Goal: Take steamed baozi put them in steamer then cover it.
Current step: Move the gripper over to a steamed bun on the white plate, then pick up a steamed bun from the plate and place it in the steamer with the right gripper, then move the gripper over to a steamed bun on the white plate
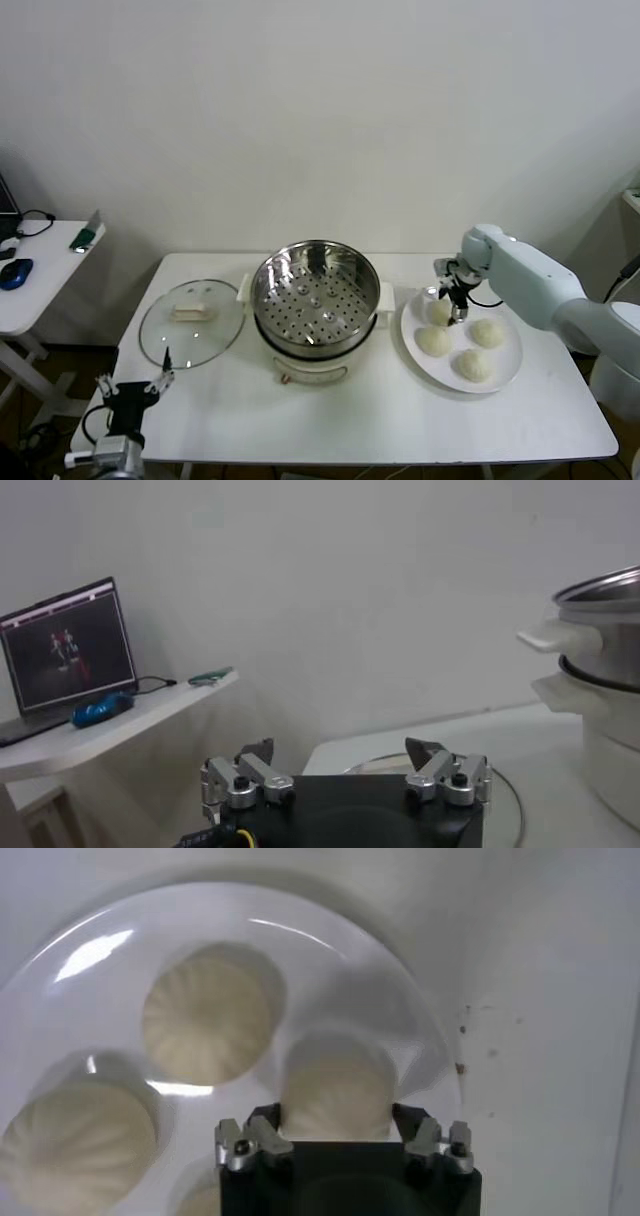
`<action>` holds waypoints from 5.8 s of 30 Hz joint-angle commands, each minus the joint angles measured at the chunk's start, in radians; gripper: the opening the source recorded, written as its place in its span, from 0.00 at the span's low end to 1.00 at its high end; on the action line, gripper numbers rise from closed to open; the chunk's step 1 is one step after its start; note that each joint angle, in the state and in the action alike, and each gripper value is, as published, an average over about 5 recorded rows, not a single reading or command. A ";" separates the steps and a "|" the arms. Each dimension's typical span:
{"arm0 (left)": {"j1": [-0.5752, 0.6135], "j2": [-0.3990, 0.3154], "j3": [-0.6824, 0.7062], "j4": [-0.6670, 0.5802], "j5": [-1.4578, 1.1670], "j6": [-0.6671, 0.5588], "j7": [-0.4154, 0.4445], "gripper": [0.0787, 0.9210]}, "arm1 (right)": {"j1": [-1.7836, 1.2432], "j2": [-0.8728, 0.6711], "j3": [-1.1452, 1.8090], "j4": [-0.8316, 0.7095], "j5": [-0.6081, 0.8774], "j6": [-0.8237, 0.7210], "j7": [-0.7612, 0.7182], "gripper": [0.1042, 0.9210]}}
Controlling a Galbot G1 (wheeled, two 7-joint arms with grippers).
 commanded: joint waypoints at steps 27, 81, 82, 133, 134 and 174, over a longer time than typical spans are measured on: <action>0.032 -0.008 0.030 -0.027 -0.015 -0.005 -0.003 0.88 | 0.681 0.142 -0.450 0.250 0.252 0.424 -0.159 0.71; 0.114 0.002 -0.038 -0.056 -0.039 -0.037 0.001 0.88 | 0.310 0.448 -0.229 0.242 -0.294 0.587 -0.077 0.88; 0.115 0.002 -0.038 -0.057 -0.039 -0.037 0.001 0.88 | 0.324 0.434 -0.227 0.258 -0.275 0.583 -0.086 0.88; 0.113 -0.008 0.043 -0.094 0.004 -0.011 0.000 0.88 | 0.051 -0.306 -0.229 0.505 0.372 -0.279 0.077 0.88; 0.114 -0.008 0.043 -0.092 0.004 -0.012 0.000 0.88 | 0.047 -0.296 -0.223 0.496 0.372 -0.279 0.078 0.88; 0.124 -0.008 0.053 -0.086 0.015 -0.023 -0.002 0.88 | 0.099 -0.237 -0.239 0.438 0.425 -0.261 0.090 0.73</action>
